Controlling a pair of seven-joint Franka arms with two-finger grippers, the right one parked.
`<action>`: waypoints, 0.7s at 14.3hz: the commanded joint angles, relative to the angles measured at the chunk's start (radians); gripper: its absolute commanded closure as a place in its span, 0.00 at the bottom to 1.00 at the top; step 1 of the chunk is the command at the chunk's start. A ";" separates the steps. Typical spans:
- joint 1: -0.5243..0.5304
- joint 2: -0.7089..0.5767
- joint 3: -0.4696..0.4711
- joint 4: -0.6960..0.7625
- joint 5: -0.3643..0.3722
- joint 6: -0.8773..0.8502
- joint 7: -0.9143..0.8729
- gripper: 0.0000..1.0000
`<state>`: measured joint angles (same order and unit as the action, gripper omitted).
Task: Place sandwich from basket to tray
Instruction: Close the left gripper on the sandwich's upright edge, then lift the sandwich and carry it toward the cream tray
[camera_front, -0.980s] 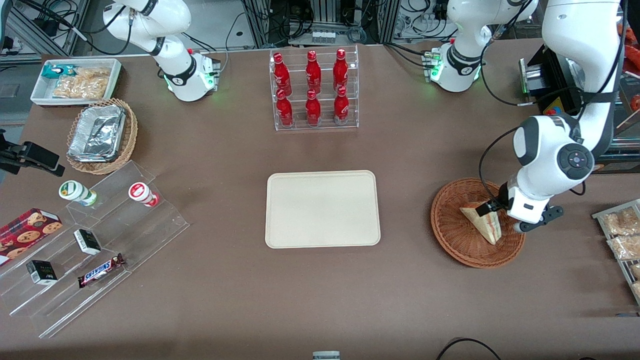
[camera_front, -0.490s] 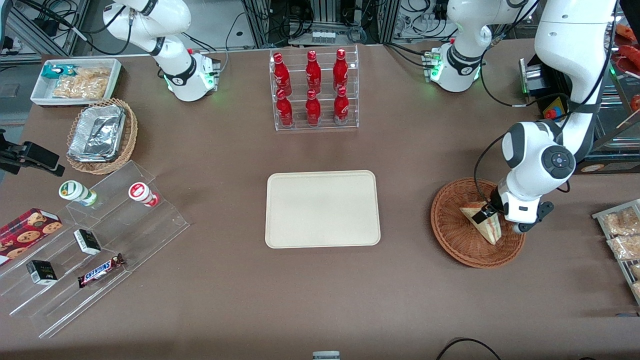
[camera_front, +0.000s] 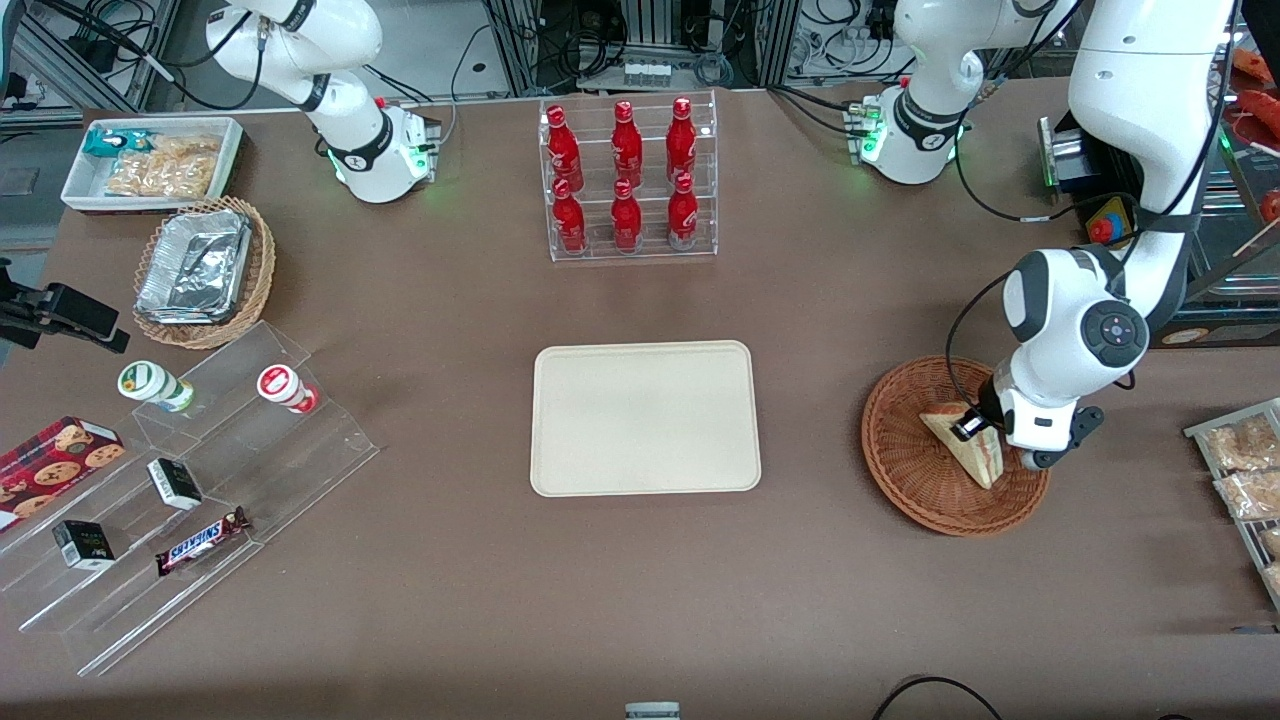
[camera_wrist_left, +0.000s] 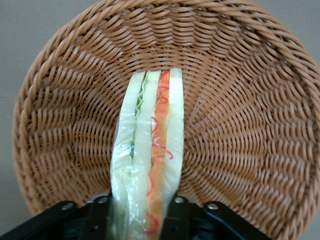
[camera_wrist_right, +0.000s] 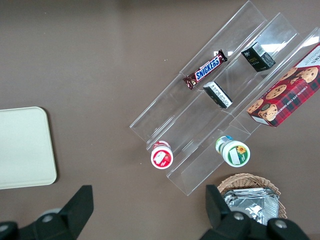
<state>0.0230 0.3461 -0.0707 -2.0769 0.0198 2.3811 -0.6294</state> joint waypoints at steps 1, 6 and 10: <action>-0.006 -0.006 -0.007 0.160 0.009 -0.233 0.167 0.97; -0.107 0.066 -0.032 0.322 -0.003 -0.341 0.369 0.92; -0.271 0.134 -0.032 0.389 -0.004 -0.353 0.291 0.99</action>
<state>-0.1706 0.4280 -0.1120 -1.7577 0.0169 2.0622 -0.2888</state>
